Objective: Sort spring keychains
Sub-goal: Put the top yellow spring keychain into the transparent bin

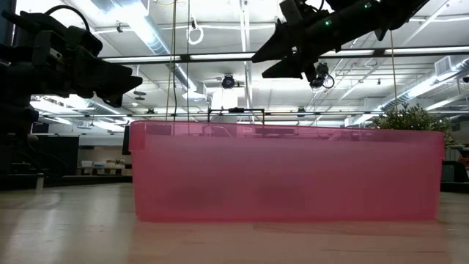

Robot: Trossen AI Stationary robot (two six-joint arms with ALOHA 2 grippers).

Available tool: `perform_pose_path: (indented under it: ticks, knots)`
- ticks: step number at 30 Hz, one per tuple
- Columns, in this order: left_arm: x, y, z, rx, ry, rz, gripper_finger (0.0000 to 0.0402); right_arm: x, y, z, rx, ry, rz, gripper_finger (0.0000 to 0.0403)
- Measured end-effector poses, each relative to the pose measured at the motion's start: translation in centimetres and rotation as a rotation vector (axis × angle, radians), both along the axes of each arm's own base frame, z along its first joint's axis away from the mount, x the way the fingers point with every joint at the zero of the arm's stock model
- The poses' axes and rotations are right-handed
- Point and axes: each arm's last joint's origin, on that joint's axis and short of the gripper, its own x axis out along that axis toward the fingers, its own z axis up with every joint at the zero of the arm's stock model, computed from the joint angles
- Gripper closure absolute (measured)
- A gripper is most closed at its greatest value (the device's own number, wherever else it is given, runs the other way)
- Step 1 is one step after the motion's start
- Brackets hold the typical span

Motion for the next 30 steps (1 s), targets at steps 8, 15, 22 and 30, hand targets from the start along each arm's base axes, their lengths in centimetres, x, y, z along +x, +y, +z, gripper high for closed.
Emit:
perform_pose_path:
  ticks: [8,15,22,30]
  knots:
    - [0.0,0.0,0.01,0.0,0.0,0.0,0.0229,0.01,0.0,0.03,0.002,-0.003,-0.001,0.01]
    - [0.0,0.0,-0.01,0.0,0.0,0.0,0.0229,0.01,0.0,0.02,0.002,-0.003,0.0,0.011]
    - [0.0,0.0,0.0,0.0,0.0,0.0,0.0229,-0.02,0.01,-0.06,0.003,0.006,0.002,0.0112]
    - [0.0,0.0,0.0,0.0,0.0,0.0,0.0229,-0.16,0.06,-0.12,0.005,0.025,0.02,0.0112]
